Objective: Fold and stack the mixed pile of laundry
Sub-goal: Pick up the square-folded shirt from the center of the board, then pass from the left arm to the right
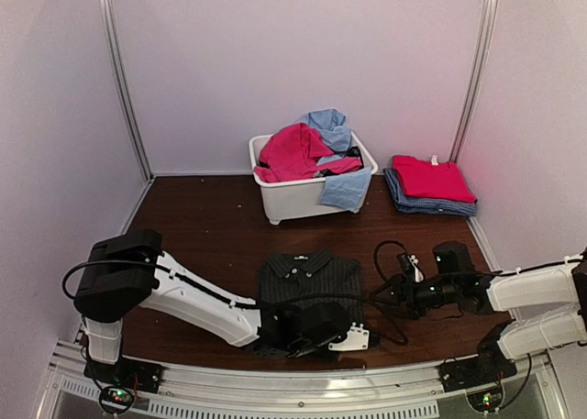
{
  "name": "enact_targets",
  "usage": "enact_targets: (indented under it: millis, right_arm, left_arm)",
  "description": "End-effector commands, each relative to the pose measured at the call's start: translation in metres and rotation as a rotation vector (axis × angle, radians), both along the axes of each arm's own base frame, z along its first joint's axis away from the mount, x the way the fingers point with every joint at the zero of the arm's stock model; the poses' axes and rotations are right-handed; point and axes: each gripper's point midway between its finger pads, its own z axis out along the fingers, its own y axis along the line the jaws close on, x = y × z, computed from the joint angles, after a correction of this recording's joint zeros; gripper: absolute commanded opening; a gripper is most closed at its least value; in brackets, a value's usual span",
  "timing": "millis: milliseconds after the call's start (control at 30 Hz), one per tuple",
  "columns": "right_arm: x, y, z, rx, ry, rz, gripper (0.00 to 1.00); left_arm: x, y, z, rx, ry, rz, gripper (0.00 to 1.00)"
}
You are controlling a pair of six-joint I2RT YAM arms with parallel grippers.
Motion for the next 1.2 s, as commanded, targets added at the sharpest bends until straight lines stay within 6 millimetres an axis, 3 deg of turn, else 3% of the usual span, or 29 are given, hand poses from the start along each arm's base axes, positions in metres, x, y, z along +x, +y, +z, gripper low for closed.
enact_targets:
  millis: [0, 67, 167, 500, 867, 933, 1033, 1100, 1167]
  right_arm:
    - [0.006, 0.004, 0.01, 0.054, -0.013, -0.016, 0.85]
    - [0.007, 0.007, 0.007, 0.066, 0.004, -0.013, 0.87]
    - [0.012, 0.015, 0.011, 0.12, 0.017, -0.013, 0.89]
    - [0.034, 0.049, 0.019, 0.208, 0.047, 0.002, 0.91]
    - [0.047, 0.067, -0.004, 0.354, 0.195, -0.077, 0.53]
    - [0.048, 0.068, -0.005, 0.386, 0.206, -0.089, 0.41]
    - [0.048, 0.058, -0.012, 0.375, 0.215, -0.127, 0.14]
    - [0.047, 0.046, -0.018, 0.337, 0.205, -0.151, 0.0]
    - [0.047, 0.033, -0.022, 0.276, 0.182, -0.166, 0.0]
  left_arm:
    - [0.025, -0.005, 0.011, -0.063, -0.014, 0.056, 0.16]
    - [0.023, -0.012, 0.036, -0.163, 0.048, 0.036, 0.07]
    - [0.018, -0.018, 0.053, -0.238, 0.1, 0.001, 0.0]
    - [0.011, -0.027, 0.067, -0.304, 0.147, -0.034, 0.0]
    - [-0.001, -0.029, 0.072, -0.307, 0.103, -0.077, 0.0]
    - [0.0, -0.029, 0.072, -0.308, 0.097, -0.079, 0.0]
    - [0.002, -0.026, 0.072, -0.299, 0.091, -0.06, 0.0]
    - [0.005, -0.021, 0.073, -0.298, 0.094, -0.032, 0.11]
    - [0.009, -0.015, 0.075, -0.302, 0.106, -0.006, 0.26]
